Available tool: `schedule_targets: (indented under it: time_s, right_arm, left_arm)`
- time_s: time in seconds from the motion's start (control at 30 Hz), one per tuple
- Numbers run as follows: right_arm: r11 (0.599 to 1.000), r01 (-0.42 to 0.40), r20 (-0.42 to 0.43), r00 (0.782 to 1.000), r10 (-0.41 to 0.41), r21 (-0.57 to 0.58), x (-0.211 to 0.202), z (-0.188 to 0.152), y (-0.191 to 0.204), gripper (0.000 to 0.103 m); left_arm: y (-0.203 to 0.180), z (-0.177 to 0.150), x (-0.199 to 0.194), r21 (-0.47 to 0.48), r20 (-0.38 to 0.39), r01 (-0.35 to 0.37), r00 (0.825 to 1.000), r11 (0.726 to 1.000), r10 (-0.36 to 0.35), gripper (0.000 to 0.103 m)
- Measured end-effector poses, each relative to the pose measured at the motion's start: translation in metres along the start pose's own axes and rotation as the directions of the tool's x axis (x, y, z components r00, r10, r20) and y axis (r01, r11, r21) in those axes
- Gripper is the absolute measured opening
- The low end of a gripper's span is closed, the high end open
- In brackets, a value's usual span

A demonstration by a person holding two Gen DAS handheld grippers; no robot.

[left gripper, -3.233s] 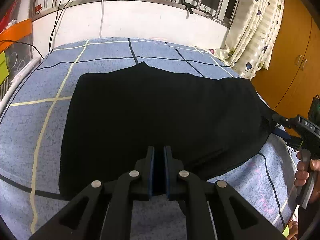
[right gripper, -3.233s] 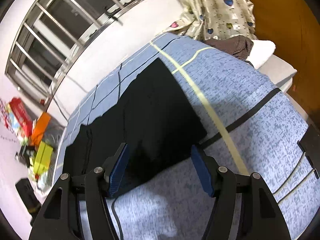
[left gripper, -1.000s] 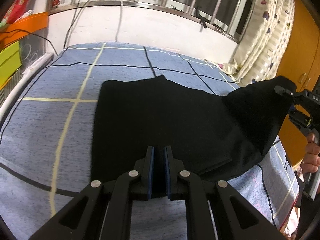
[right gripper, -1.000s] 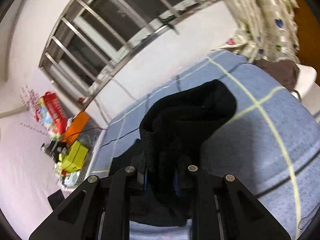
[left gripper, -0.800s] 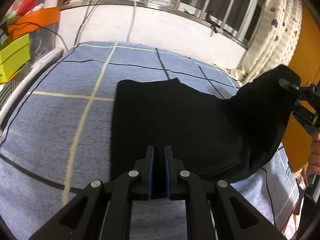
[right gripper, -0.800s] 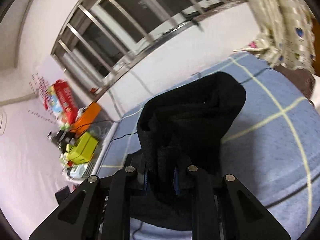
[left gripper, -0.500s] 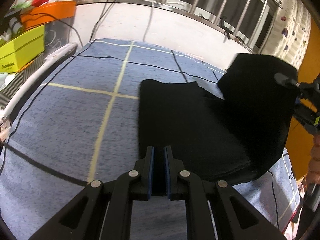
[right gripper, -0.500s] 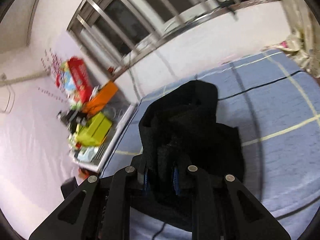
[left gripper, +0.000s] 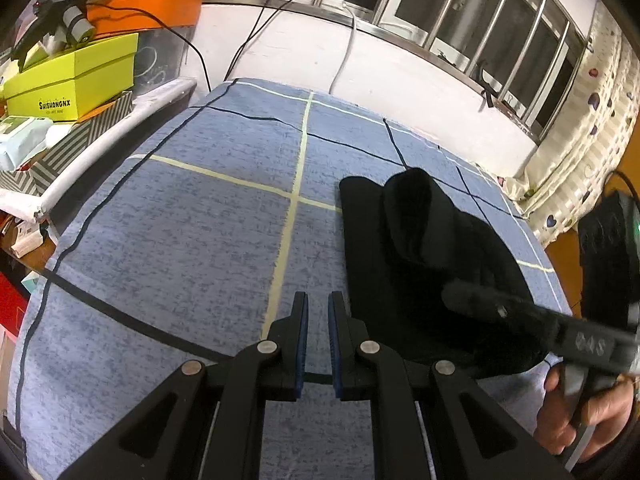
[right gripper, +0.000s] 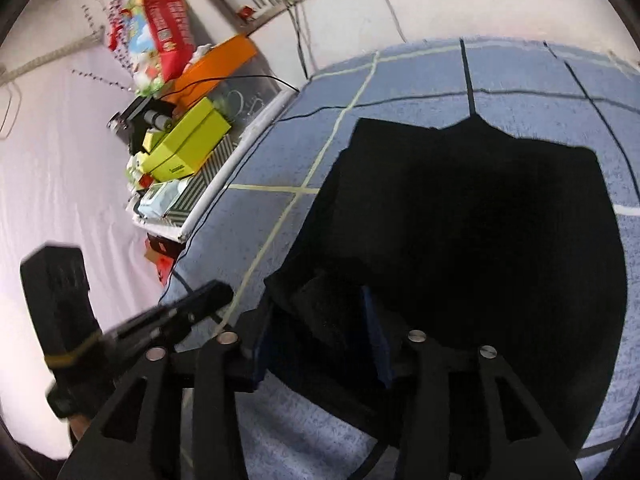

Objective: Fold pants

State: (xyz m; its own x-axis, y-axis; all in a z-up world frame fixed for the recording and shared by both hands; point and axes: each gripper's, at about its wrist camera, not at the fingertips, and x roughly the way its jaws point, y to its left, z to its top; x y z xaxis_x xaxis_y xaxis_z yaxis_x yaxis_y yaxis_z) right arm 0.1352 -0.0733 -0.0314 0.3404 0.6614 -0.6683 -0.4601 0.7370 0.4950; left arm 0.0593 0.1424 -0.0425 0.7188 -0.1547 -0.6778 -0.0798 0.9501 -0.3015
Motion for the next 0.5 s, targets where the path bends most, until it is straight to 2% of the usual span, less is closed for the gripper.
schedule_targets:
  time_s: [0.13, 0.17, 0.2, 0.27, 0.33, 0.5]
  right_arm:
    - [0.999, -0.044, 0.025, 0.999, 0.044, -0.006, -0.019, -0.005, 0.000, 0.047]
    - [0.998, -0.063, 0.037, 0.997, 0.063, 0.000, -0.026, -0.007, -0.001, 0.047]
    - [0.997, -0.080, 0.050, 0.996, 0.080, 0.004, -0.033, -0.009, -0.004, 0.047]
    - [0.996, -0.090, 0.076, 0.993, 0.089, 0.006, -0.045, -0.012, -0.007, 0.047]
    - [0.995, -0.101, 0.099, 0.990, 0.100, 0.006, -0.055, -0.014, -0.010, 0.047]
    - [0.997, -0.049, 0.147, 0.988, 0.039, 0.063, -0.071, -0.018, -0.027, 0.047]
  left_arm:
    - [-0.005, 0.007, 0.001, -0.006, -0.003, 0.047, 0.999, 0.999, -0.047, 0.012]
    - [-0.008, 0.009, 0.002, -0.003, -0.004, 0.061, 0.998, 0.998, -0.061, 0.018]
    - [-0.011, 0.011, 0.003, -0.002, -0.005, 0.079, 0.997, 0.997, -0.079, 0.032]
    - [-0.018, 0.014, 0.005, -0.008, -0.011, 0.129, 0.992, 0.992, -0.129, 0.042]
    - [-0.025, 0.016, 0.010, -0.009, -0.025, 0.167, 0.986, 0.986, -0.167, 0.043]
    - [-0.048, 0.016, 0.033, 0.034, -0.095, 0.187, 0.978, 0.982, -0.183, 0.049]
